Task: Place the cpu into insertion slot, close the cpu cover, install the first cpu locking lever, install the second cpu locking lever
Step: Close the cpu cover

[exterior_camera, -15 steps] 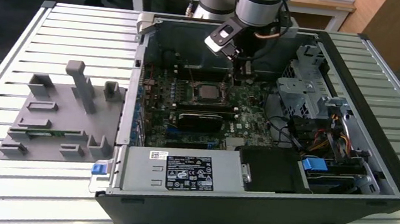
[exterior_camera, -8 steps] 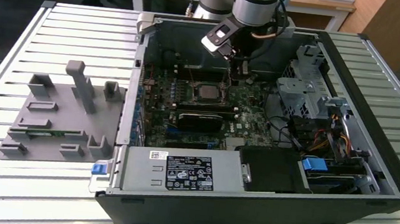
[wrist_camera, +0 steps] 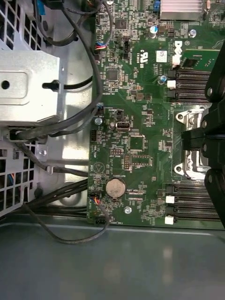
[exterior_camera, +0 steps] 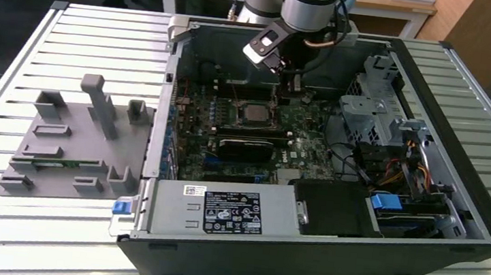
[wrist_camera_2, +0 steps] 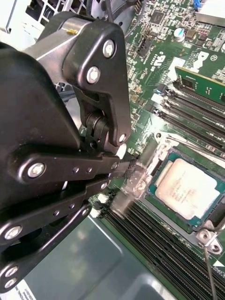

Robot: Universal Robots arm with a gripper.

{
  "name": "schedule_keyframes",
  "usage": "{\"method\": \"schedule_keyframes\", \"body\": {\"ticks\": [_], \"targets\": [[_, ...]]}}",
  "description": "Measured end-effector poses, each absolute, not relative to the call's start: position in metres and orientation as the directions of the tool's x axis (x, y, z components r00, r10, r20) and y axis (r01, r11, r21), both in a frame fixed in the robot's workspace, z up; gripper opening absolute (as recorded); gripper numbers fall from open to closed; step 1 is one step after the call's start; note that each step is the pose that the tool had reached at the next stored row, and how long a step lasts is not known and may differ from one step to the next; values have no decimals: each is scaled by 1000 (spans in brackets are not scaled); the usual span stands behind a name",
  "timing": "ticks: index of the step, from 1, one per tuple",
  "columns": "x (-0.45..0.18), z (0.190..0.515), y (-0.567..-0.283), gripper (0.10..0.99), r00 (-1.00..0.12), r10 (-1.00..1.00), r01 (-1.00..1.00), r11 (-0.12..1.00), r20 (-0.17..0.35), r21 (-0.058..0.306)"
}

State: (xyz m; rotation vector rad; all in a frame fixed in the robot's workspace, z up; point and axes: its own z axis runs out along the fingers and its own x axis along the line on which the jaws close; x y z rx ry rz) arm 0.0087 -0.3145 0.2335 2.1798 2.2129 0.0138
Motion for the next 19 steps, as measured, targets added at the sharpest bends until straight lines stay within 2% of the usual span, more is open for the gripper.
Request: {"method": "schedule_keyframes", "body": {"ticks": [19], "targets": [[-14,231,-314,106,-15,1000,999,15,-19,31]]}}
